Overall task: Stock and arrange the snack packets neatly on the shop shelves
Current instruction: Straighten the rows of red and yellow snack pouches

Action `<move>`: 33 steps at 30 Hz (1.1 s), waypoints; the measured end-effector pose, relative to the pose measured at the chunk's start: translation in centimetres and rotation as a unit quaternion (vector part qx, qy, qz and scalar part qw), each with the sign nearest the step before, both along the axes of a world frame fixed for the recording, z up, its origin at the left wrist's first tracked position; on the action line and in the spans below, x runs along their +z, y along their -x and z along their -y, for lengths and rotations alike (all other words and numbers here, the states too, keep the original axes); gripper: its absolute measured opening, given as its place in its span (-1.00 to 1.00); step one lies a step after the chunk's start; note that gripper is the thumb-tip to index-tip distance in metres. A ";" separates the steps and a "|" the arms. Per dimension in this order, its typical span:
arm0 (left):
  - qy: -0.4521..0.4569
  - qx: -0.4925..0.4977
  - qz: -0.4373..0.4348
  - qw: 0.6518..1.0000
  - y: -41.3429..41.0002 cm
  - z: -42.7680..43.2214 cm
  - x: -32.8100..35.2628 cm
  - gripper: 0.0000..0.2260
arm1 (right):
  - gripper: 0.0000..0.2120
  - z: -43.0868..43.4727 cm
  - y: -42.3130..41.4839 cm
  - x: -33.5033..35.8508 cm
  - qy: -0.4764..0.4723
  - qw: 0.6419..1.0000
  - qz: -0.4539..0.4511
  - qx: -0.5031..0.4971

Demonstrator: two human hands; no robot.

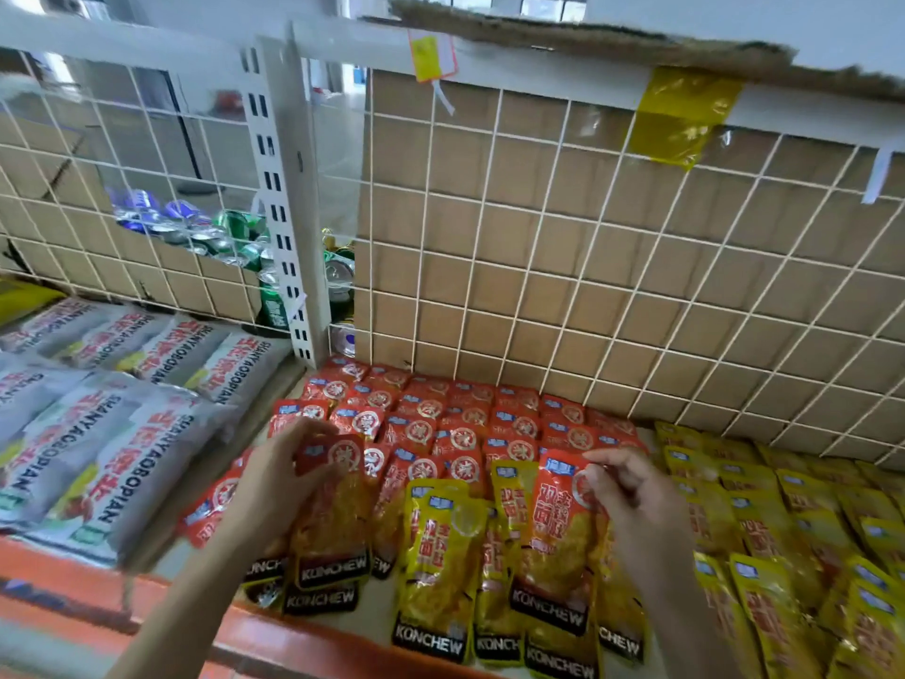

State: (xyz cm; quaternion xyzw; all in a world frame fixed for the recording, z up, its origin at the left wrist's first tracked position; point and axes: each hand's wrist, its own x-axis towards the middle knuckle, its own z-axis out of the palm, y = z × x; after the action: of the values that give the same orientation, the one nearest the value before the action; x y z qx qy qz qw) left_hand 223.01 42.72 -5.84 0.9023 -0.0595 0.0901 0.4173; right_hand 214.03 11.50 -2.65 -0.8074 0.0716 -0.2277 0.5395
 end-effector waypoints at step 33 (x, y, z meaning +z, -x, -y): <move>-0.235 -0.270 0.024 0.933 -0.6 0.4 -2.4 -0.12 | -0.80 -11.5 -2.6 -3.8 0.311 0.946 -0.053 -0.076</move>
State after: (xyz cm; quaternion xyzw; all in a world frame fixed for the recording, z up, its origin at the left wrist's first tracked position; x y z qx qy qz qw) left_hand 223.58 42.29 -8.21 0.9219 -0.3307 -0.0206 0.2007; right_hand 216.66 23.00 -6.45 -0.9382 0.0864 -0.2359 0.2381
